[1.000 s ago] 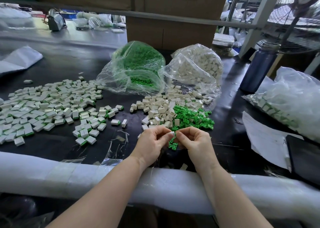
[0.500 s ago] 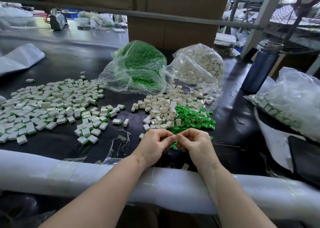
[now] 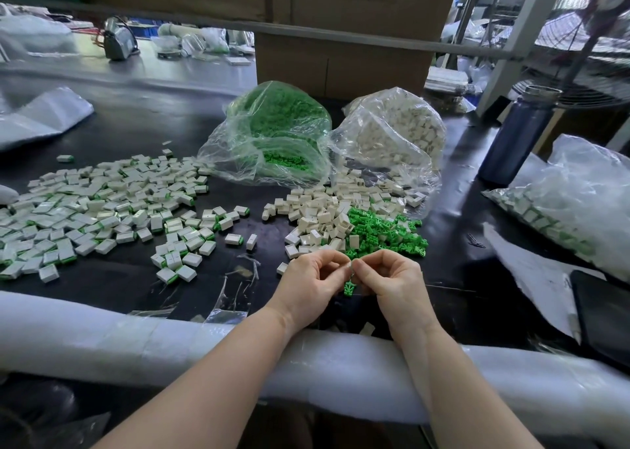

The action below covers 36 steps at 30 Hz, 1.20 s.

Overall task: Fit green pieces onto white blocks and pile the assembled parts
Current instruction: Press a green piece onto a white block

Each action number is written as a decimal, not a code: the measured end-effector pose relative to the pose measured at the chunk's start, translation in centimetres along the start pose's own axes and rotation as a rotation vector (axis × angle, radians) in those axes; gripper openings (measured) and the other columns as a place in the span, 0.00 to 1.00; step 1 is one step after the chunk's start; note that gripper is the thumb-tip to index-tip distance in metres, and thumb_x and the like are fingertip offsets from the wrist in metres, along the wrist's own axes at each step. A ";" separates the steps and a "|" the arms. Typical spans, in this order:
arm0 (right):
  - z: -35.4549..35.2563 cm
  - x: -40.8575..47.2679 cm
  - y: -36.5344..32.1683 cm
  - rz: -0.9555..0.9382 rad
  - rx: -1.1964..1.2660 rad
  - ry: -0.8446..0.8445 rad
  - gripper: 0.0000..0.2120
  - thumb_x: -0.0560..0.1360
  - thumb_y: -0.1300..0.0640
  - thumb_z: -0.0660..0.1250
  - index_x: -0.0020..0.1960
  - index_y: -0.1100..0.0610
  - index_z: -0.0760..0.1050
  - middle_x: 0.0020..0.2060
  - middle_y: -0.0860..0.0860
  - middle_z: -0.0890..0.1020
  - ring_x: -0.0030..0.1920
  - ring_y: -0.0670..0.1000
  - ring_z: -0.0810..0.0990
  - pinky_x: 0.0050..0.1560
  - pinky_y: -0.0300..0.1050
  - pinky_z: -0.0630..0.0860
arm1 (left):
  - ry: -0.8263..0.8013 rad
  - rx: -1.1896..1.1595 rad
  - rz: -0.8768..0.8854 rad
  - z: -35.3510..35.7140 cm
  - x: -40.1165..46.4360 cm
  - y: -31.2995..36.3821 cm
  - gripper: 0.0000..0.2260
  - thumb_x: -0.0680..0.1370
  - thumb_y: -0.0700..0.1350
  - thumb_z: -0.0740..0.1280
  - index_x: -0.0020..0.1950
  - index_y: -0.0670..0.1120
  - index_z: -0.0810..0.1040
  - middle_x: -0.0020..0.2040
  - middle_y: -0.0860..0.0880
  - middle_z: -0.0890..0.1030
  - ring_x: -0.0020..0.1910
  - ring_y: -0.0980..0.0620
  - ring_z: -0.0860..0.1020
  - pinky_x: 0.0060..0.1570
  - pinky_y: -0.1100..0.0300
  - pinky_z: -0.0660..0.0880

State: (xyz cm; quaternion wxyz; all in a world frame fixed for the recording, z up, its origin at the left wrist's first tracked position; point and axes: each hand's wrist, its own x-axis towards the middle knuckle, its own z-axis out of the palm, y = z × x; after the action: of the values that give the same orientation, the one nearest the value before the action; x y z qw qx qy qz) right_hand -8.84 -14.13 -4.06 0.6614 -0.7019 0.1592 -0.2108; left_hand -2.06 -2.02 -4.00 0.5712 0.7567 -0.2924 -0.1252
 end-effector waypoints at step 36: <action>0.1 -0.2 -0.5 0.058 0.093 -0.224 0.10 0.75 0.62 0.66 0.37 0.57 0.83 0.26 0.47 0.79 0.28 0.43 0.75 0.31 0.35 0.72 | -0.122 0.049 0.072 -0.2 -0.2 0.8 0.07 0.74 0.33 0.65 0.48 0.43 0.79 0.51 0.48 0.69 0.43 0.53 0.71 0.48 0.67 0.71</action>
State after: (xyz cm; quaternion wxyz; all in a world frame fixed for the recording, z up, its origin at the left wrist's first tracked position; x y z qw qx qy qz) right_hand -9.02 -13.92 -3.58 0.7127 -0.6848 0.0943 -0.1190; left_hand -2.36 -1.91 -3.27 0.5376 0.7505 -0.3566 -0.1432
